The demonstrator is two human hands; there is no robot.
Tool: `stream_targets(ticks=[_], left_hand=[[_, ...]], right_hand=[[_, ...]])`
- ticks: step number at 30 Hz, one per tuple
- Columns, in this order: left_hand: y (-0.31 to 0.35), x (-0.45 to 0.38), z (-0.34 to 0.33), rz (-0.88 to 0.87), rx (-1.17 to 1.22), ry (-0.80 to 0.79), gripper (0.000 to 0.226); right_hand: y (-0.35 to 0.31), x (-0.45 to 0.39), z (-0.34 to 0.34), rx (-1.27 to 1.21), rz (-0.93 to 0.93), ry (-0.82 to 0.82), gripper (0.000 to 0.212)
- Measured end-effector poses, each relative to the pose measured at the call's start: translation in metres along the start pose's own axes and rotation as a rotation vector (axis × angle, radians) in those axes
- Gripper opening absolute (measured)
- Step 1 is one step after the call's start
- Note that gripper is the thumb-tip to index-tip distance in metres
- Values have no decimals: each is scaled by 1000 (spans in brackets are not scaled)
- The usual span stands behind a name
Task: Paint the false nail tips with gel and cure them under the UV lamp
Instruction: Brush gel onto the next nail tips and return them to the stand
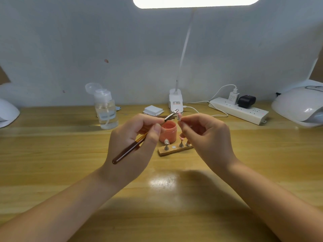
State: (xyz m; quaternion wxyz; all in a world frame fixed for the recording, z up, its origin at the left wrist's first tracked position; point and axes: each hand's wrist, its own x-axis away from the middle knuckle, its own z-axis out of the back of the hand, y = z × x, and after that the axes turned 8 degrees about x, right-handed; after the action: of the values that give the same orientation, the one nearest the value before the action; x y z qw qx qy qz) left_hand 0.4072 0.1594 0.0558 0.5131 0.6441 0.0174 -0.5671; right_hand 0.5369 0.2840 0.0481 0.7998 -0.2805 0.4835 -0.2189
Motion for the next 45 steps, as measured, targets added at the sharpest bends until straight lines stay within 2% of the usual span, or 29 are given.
stream_targets(ticks=[4, 8, 14, 20, 26, 32, 35, 41, 45], left_hand=[[1, 0, -1, -7, -4, -17, 13], [1, 2, -1, -19, 17, -21, 23], [5, 2, 0, -50, 37, -28, 14], [4, 0, -3, -6, -6, -37, 11], [7, 1, 1, -31, 42, -49, 15], [6, 0, -2, 31, 36, -51, 10], [6, 1, 0, 20, 73, -81, 18], [5, -3, -2, 157, 195, 48, 14], [3, -3, -3, 199, 246, 16, 17]], right_hand=[[0, 0, 0, -5, -6, 6, 11], [0, 0, 0, -17, -23, 13, 10], [1, -1, 1, 0, -30, 10, 11], [0, -1, 1, 77, 17, 12, 12], [2, -2, 2, 90, 25, 40, 9], [2, -2, 2, 82, 27, 23, 11], [1, -2, 2, 38, 1, 23, 9], [-1, -1, 0, -43, -27, 7, 11], [0, -2, 0, -50, -38, 4, 10]])
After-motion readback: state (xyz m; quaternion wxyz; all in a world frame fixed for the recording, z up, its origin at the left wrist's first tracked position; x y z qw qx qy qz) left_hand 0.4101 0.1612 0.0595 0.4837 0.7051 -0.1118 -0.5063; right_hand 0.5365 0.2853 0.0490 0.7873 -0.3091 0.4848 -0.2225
